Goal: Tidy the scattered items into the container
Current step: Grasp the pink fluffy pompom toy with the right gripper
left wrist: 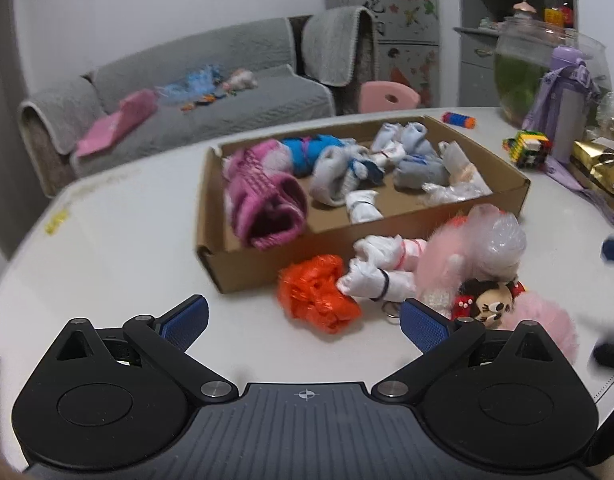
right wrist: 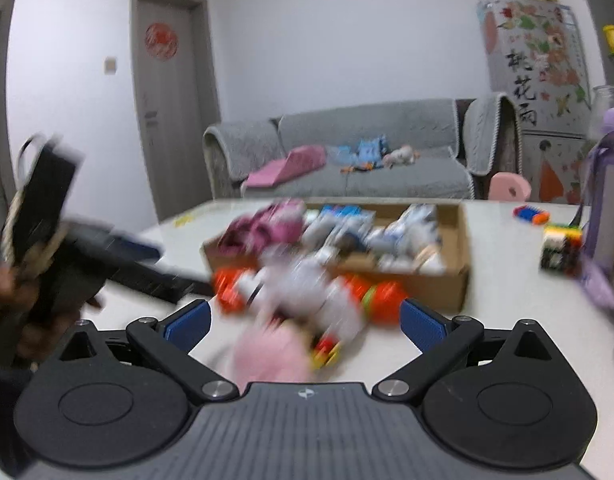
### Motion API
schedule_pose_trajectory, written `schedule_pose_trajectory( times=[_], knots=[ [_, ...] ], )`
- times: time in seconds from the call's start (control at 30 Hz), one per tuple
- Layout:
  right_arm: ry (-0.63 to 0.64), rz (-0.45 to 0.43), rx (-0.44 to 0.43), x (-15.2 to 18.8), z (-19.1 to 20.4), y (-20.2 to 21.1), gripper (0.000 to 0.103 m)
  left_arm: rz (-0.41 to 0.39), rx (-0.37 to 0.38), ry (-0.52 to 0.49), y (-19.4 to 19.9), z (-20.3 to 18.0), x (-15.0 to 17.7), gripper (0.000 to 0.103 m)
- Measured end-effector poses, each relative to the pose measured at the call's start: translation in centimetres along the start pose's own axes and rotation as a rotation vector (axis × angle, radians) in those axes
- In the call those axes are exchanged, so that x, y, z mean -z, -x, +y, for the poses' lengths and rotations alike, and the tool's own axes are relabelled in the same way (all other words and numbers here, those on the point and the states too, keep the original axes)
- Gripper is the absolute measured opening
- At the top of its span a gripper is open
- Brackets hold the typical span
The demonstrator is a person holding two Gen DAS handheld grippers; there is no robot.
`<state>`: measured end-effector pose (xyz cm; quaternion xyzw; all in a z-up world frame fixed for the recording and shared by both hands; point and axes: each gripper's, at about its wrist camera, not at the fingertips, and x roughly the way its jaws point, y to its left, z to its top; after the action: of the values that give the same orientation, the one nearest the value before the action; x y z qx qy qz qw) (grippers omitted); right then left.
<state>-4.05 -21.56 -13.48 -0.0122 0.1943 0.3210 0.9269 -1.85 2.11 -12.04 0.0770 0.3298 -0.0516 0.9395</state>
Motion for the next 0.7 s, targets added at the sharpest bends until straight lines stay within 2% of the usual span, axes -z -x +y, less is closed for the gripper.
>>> schedule_pose_trajectory(
  times=[0.2, 0.3, 0.33, 0.4, 0.47, 0.5, 0.57, 0.7],
  knots=[
    [0.084, 0.011, 0.027, 1.3, 2.9, -1.6, 0.095, 0.017, -0.027, -0.037, -2.1, 0.2, 0.8, 0.102],
    [0.093, 0.023, 0.051, 2.0, 3.5, -1.8, 0.087, 0.012, -0.022, -0.006, -2.1, 0.6, 1.2, 0.102],
    [0.09, 0.03, 0.058, 2.0, 3.3, -2.0, 0.082, 0.007, -0.011, 0.013, -2.0, 0.8, 1.3, 0.102],
    [0.072, 0.05, 0.068, 1.7, 2.8, -2.9, 0.077, 0.002, -0.002, 0.029, -1.7, 1.0, 1.5, 0.102],
    [0.048, 0.07, 0.075, 2.0, 2.2, -2.9, 0.06, -0.002, -0.009, 0.014, -1.6, 0.8, 1.5, 0.102],
    [0.042, 0.081, 0.085, 2.0, 1.9, -3.1, 0.058, -0.003, -0.015, 0.003, -1.6, 0.7, 1.5, 0.102],
    [0.035, 0.093, 0.086, 2.1, 1.5, -2.6, 0.04, 0.005, -0.02, -0.016, -1.9, 0.4, 1.6, 0.102],
    [0.039, 0.091, 0.105, 2.2, 0.4, -1.2, 0.039, 0.01, -0.025, -0.044, -2.5, -0.1, 1.5, 0.102]
  ],
)
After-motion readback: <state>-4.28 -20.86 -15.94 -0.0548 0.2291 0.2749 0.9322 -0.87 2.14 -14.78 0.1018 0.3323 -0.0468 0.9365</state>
